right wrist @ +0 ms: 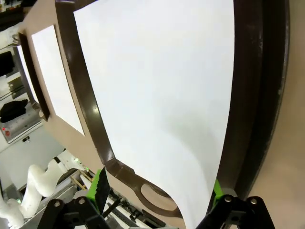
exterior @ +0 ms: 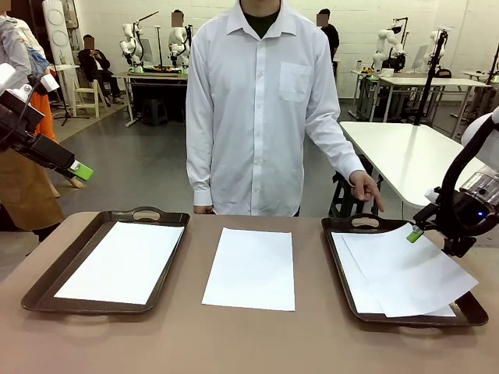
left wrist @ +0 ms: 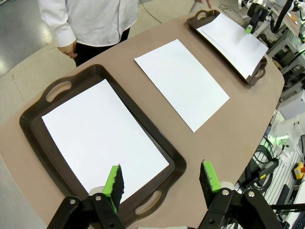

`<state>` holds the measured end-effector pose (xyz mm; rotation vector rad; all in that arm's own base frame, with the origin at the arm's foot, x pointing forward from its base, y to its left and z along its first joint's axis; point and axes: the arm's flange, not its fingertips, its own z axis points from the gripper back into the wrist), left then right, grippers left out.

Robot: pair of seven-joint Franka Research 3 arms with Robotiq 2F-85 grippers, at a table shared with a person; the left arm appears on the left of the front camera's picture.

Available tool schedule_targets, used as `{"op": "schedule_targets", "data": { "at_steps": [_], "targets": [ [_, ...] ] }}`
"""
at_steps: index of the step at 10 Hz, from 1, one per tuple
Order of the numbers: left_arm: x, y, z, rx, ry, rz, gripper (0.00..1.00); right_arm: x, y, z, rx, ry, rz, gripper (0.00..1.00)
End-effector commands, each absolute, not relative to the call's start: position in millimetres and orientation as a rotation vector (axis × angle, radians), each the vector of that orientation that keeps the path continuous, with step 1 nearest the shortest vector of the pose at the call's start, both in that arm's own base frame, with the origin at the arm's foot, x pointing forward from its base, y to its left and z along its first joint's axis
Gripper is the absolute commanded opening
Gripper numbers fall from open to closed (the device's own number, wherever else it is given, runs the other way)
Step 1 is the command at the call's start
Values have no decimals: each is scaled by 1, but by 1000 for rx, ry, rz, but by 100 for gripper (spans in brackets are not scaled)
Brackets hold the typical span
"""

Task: Sort the A4 documents.
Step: Place the A4 Paper in the designated Handle tray.

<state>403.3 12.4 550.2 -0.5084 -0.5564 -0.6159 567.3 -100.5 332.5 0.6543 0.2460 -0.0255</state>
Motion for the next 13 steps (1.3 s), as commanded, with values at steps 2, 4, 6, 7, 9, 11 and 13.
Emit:
{"op": "schedule_targets", "data": {
  "at_steps": [2,4,6,7,9,11,13],
  "targets": [
    [403,13,549,-497,-561,-634,83,562,-79,332,571,244,-50,100],
    [403,13,549,-497,-561,-634,83,557,-69,345,496,214,-73,100],
    [403,13,549,-497,-561,-634,83,549,-65,358,395,196,-129,100],
    [403,13,549,-497,-561,-634,83,545,-64,364,348,184,-168,100],
    [403,13,549,-497,-561,-634,83,535,-58,375,264,151,-225,100],
    [403,13,549,-497,-561,-634,83,531,-51,384,211,95,-240,100],
    [403,13,549,-497,-561,-634,83,530,-42,396,206,37,-244,100]
  ]
}}
